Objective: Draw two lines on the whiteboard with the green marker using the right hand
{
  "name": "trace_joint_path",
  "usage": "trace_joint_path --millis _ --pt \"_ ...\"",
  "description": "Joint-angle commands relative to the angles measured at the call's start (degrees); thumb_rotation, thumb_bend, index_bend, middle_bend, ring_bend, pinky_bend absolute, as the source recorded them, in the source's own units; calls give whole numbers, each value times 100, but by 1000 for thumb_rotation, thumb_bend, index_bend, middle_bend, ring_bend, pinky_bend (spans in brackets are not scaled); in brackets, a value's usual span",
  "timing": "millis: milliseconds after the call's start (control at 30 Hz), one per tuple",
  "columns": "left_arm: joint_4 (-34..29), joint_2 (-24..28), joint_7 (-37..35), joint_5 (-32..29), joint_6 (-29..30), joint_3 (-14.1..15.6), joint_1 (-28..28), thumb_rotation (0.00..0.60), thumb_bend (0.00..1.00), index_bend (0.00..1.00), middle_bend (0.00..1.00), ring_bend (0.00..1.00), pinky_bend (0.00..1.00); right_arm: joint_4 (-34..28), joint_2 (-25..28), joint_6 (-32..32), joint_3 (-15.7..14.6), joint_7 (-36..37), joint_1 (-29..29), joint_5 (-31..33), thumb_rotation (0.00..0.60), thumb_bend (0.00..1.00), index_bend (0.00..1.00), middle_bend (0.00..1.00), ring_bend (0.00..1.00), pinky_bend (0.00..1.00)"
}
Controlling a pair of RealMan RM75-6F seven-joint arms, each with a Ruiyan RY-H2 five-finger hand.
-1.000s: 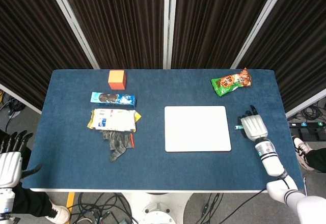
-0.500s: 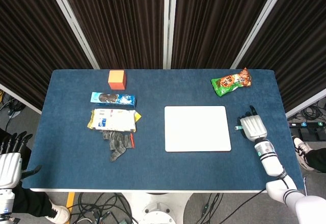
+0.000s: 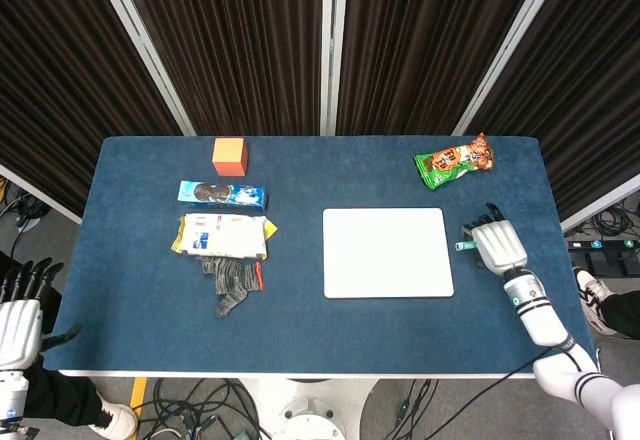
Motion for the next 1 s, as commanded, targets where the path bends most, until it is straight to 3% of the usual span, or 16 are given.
trace_joint_path --millis 33,167,333,633,1000 --pt "-3 15 -7 31 -5 -11 -26 600 0 129 68 0 0 -1945 1029 317 211 1611 202 -215 600 521 597 529 303 112" --pt "-37 53 -16 98 44 -32 -45 600 0 129 69 0 0 -2458 1007 217 432 3104 451 -197 600 524 597 529 304 130" --pt "-66 68 -108 133 38 -2 -39 600 0 129 69 0 0 -2214 370 130 726 4321 702 48 600 601 598 529 314 165" --pt "-76 120 -226 133 76 38 23 600 0 129 69 0 0 -1174 -993 27 1073 4918 852 669 600 642 605 528 315 168" --pt "42 86 -389 136 -15 28 -28 600 0 129 68 0 0 -369 -1712 -215 1119 5213 838 923 600 667 605 528 315 168"
